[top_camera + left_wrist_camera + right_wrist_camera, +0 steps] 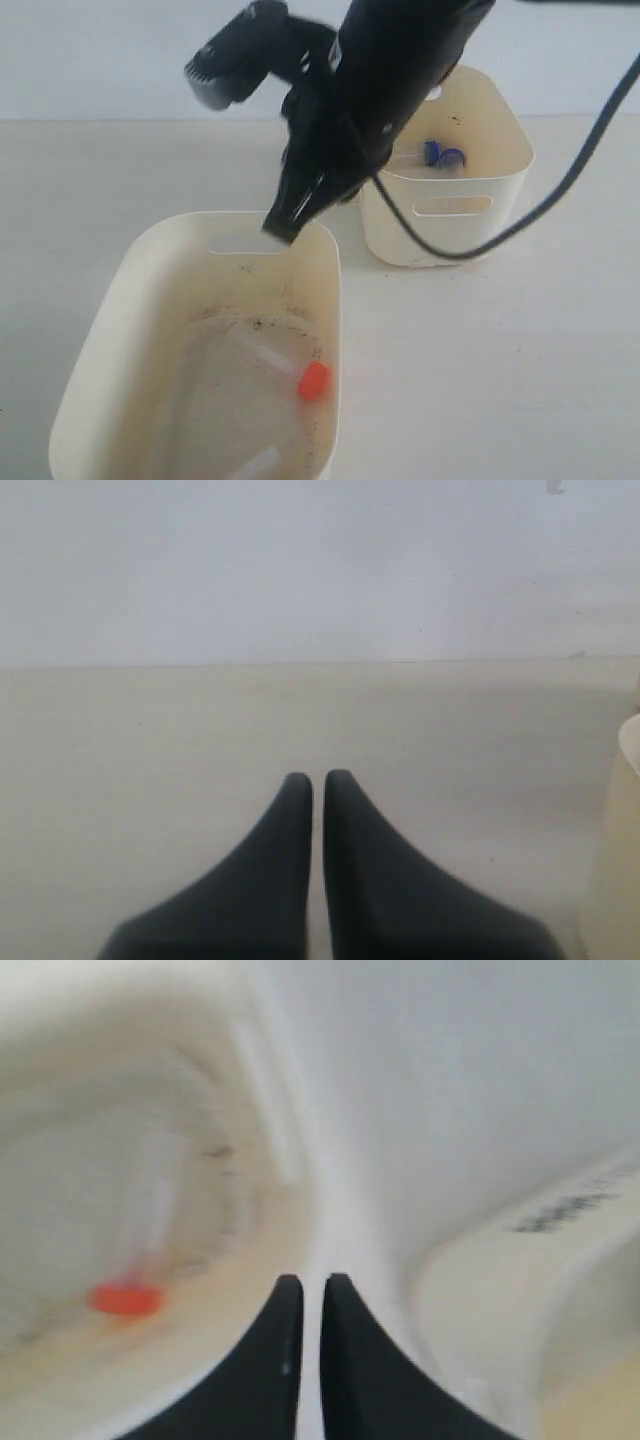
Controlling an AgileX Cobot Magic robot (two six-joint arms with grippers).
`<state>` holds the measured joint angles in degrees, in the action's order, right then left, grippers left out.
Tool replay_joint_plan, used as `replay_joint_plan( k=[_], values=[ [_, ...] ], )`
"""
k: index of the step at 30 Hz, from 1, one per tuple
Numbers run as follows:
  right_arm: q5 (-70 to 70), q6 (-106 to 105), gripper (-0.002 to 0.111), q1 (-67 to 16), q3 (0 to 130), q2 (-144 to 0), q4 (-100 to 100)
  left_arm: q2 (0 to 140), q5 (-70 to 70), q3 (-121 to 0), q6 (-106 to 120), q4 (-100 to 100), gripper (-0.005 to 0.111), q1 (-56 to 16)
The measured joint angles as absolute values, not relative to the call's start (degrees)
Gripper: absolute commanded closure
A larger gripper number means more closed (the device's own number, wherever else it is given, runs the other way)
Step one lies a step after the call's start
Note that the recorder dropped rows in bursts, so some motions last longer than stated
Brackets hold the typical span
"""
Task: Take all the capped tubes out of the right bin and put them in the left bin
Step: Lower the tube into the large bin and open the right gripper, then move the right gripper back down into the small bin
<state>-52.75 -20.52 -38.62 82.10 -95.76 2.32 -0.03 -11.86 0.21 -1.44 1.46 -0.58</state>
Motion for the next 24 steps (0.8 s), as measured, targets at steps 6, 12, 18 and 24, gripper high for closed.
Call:
replay_joint_plan(
  k=[6,12,18,24],
  values=[
    [-54.1,-23.8,0.102,-30.1,92.5,-97.4,18.0,0.0,-11.9,0.2,-1.4,1.5,0.102,-0.6],
    [-51.1,-37.7,0.107,-15.2,98.3,-104.5,8.6,0.0,-11.9,0.2,-1.4,1.5,0.102,-0.6],
    [-51.3,-47.5,0.107,-7.1,105.2,-115.1,4.0,0.0,-11.9,0.2,-1.4,1.5,0.102,-0.6],
    [-49.5,-55.1,0.107,-6.7,109.6,-123.0,3.5,0.0,-11.9,0.2,-1.4,1.5,0.102,-0.6]
  ],
)
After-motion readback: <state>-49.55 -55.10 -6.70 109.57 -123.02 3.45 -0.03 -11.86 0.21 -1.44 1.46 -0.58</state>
